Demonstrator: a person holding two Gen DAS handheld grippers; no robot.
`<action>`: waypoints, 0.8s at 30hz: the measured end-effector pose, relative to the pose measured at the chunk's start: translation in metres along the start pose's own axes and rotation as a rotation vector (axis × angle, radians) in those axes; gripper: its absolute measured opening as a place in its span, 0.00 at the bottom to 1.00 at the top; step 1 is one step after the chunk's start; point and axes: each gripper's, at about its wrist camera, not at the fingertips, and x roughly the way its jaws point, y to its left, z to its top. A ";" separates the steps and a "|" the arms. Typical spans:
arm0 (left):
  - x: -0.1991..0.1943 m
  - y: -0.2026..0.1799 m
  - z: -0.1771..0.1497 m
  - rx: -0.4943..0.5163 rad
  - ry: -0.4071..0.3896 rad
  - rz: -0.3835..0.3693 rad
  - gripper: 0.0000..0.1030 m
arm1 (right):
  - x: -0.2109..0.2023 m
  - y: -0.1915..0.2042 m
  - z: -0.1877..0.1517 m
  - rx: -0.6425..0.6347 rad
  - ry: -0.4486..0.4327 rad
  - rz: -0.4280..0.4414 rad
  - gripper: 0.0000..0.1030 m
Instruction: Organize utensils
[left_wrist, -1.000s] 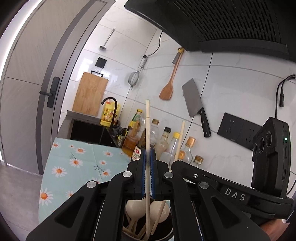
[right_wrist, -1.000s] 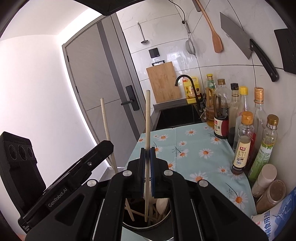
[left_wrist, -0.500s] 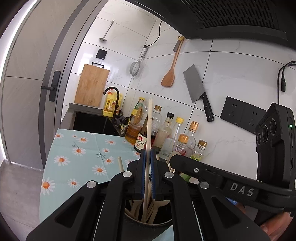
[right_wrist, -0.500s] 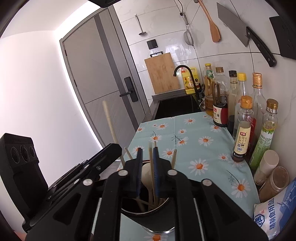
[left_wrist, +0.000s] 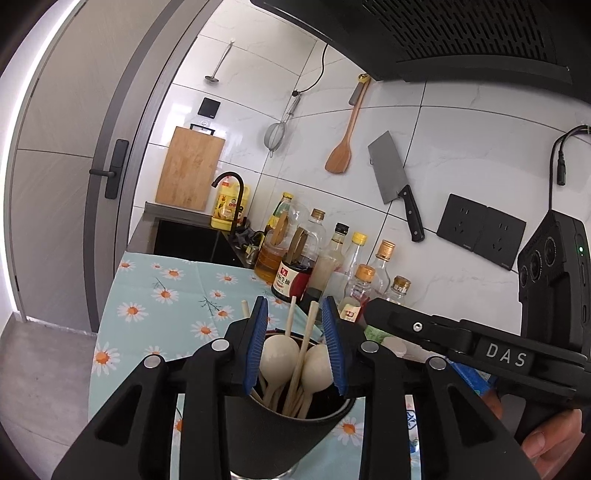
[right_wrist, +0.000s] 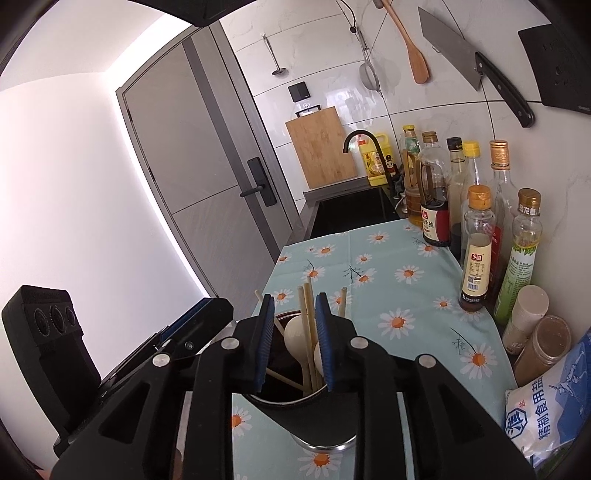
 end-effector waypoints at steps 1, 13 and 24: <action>-0.002 -0.001 0.000 0.002 -0.002 0.004 0.28 | -0.003 0.001 0.000 -0.004 -0.002 0.001 0.24; -0.041 -0.022 -0.004 0.038 0.031 0.037 0.40 | -0.042 -0.005 -0.016 -0.054 0.013 -0.033 0.47; -0.093 -0.049 -0.016 0.071 0.056 0.115 0.83 | -0.094 -0.006 -0.042 -0.140 0.023 -0.040 0.85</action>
